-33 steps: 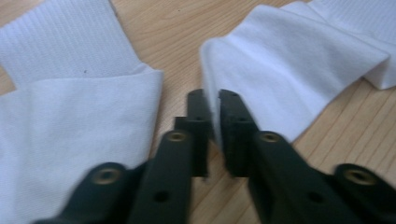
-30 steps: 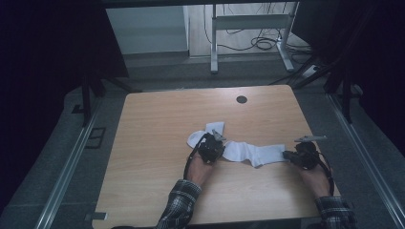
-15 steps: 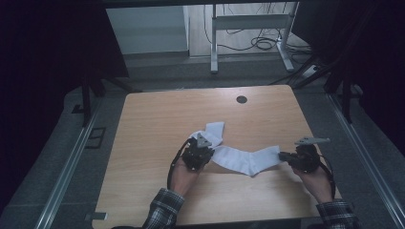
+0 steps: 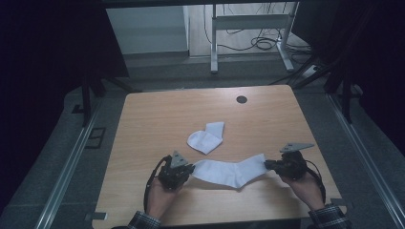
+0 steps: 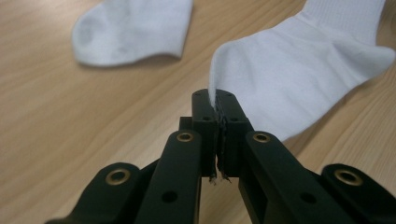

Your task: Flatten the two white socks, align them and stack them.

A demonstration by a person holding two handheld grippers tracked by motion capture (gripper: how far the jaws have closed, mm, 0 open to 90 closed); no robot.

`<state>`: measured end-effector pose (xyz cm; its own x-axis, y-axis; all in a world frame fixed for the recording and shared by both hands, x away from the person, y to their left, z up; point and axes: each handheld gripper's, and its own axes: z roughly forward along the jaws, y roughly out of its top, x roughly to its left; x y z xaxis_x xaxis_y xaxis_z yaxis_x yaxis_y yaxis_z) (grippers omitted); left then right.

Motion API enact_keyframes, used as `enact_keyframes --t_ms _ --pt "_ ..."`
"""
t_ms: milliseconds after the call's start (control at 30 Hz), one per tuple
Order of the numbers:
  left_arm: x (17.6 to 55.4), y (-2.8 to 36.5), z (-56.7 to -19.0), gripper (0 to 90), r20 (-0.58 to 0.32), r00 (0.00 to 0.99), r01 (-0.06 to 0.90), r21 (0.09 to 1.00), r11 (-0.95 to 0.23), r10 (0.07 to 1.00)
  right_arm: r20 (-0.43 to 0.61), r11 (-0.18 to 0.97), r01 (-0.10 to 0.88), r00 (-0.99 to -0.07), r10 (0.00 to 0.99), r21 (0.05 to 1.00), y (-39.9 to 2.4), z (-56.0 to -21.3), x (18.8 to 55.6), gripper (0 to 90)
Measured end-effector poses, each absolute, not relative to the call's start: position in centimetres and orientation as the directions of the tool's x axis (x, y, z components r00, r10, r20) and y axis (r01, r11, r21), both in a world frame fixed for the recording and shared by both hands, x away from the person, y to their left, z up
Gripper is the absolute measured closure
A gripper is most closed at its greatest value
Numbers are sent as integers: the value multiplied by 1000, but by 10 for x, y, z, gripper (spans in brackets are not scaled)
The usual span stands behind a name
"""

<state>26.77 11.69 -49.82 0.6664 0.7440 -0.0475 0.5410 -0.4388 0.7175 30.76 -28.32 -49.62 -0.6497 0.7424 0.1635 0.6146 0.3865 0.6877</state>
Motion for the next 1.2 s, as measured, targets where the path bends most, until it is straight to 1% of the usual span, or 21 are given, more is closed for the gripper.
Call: enact_keyframes --t_ms 133,267,367,400,467,533,633,667,700,733,800,900,1033,1067,1200 --pt "266 121 -511 871 -53 658 565 694 -446 751 139 429 620 -659 739 657 -274 -507 309 834" --pt "267 118 -518 846 -39 656 574 675 -464 754 124 451 622 -663 739 640 -272 -512 309 826" --pt "268 118 -520 742 -50 643 579 685 -442 764 119 456 621 -664 738 638 -272 -515 308 807" --pt "269 120 -516 655 -55 637 572 703 -423 769 122 445 615 -663 738 651 -273 -512 308 780" --pt "269 122 -512 638 -55 628 568 715 -408 777 117 437 610 -659 743 661 -274 -509 307 772" --pt "272 125 -507 604 -68 617 567 730 -382 784 116 412 602 -648 753 684 -281 -504 308 724" --pt "277 130 -502 578 -71 609 563 740 -368 790 113 405 602 -640 760 688 -284 -503 309 710" --pt "279 131 -500 555 -67 605 564 740 -368 794 105 404 603 -634 766 688 -288 -503 310 689" --pt "281 132 -499 555 -62 601 562 742 -366 797 105 404 603 -634 766 688 -288 -503 310 689" --pt "284 133 -499 540 -56 599 560 742 -368 799 74 415 596 -626 776 688 -292 -504 311 677" --pt "290 134 -498 529 -41 592 557 743 -371 805 67 416 595 -623 780 688 -294 -504 312 660" --pt "304 136 -501 523 -29 580 556 744 -370 814 36 425 588 -613 789 689 -301 -506 314 619" --pt "324 136 -504 532 -36 558 566 748 -348 829 -5 450 577 -611 791 682 -307 -512 316 572" --pt "329 136 -505 544 -36 553 566 750 -343 833 -11 450 574 -609 793 684 -310 -515 317 551" --pt "346 132 -507 560 -25 537 564 753 -338 843 -13 445 575 -602 798 686 -314 -519 319 527"
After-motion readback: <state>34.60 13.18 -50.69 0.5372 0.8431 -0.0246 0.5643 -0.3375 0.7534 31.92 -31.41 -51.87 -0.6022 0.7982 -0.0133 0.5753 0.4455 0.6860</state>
